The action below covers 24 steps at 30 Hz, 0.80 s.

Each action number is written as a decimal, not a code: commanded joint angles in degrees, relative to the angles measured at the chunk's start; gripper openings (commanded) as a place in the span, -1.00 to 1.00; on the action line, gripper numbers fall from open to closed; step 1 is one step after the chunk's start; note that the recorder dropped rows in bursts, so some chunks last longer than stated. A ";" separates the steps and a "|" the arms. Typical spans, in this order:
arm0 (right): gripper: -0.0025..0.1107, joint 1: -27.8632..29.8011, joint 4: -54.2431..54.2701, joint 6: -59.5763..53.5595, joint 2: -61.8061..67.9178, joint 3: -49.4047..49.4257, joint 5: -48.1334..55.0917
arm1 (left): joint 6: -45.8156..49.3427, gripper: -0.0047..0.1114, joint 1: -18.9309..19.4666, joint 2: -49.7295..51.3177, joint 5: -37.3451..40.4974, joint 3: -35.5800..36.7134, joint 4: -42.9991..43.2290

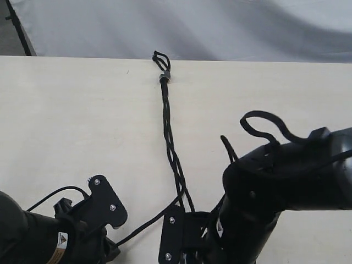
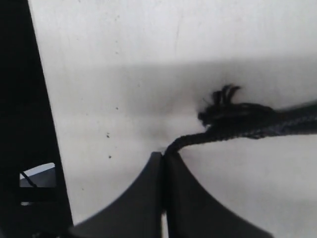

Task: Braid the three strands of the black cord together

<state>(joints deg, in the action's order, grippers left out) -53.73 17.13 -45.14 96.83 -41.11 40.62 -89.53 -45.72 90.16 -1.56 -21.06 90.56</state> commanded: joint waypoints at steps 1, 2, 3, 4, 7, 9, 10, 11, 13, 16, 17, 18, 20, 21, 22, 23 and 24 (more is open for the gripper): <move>-0.96 1.61 -11.64 8.95 -3.75 -1.65 1.13 | -0.49 -0.92 -0.13 1.13 -0.87 1.31 0.26; -0.96 3.34 -16.23 11.99 -4.59 -1.91 -0.81 | -0.49 -0.92 -0.13 1.13 -0.87 1.31 0.26; -0.96 4.31 -17.63 12.62 -4.59 -1.91 -2.72 | -0.49 -0.92 -0.13 1.13 -0.87 1.31 0.26; -0.96 5.67 -18.53 12.74 -4.59 -1.91 -4.16 | -0.49 -0.92 -0.13 1.13 -0.97 1.31 0.26; -0.96 11.90 -18.76 12.74 -1.89 -1.79 -8.46 | -0.39 -0.92 -0.13 1.13 -1.10 1.31 0.26; -0.96 16.28 -18.25 13.17 0.92 -1.79 -10.45 | -0.39 -0.92 -0.13 1.13 -1.10 1.31 0.26; -0.96 17.79 -17.89 13.71 1.87 -1.79 -11.18 | -0.39 -0.92 -0.13 1.13 -1.10 1.31 0.26; -0.96 19.66 -17.65 14.46 3.68 -1.79 -12.09 | -0.39 -0.92 -0.13 1.13 -1.10 1.31 0.26; -0.96 21.51 -17.13 16.96 5.26 -1.69 -11.11 | -0.39 -0.92 -0.13 1.13 -1.10 1.31 0.26; -0.96 22.35 -17.48 20.68 5.85 -0.83 -7.40 | -0.39 -0.92 -0.13 1.13 -1.10 1.31 0.26; -0.96 22.35 -17.13 20.91 5.85 0.27 -6.75 | -0.39 -0.92 -0.13 1.13 -1.10 1.31 0.26; -0.96 22.10 -16.51 20.91 5.85 1.16 -6.75 | -0.39 -0.92 -0.13 1.13 -1.10 1.31 0.26; -0.96 21.43 -15.01 20.91 5.85 2.71 -6.75 | -0.39 -0.92 -0.13 1.13 -1.10 1.31 0.26; -0.96 20.52 -14.02 20.91 5.85 3.79 -6.75 | -0.39 -0.92 -0.13 1.13 -1.10 1.31 0.26; -0.96 19.15 -13.54 20.91 5.85 4.84 -6.86 | -0.39 -0.92 -0.13 1.13 -1.10 1.31 0.26; -0.96 18.11 -13.54 21.21 5.85 5.34 -6.86 | -0.39 -0.92 -0.13 1.13 -1.10 1.31 0.26; -0.96 17.01 -13.35 21.19 5.85 5.59 -6.70 | -0.39 -0.92 -0.13 1.13 -1.10 1.31 0.26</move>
<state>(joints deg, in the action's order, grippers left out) -34.08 2.59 -24.13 100.05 -39.43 27.35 -89.53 -45.72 90.16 -1.79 -21.06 90.56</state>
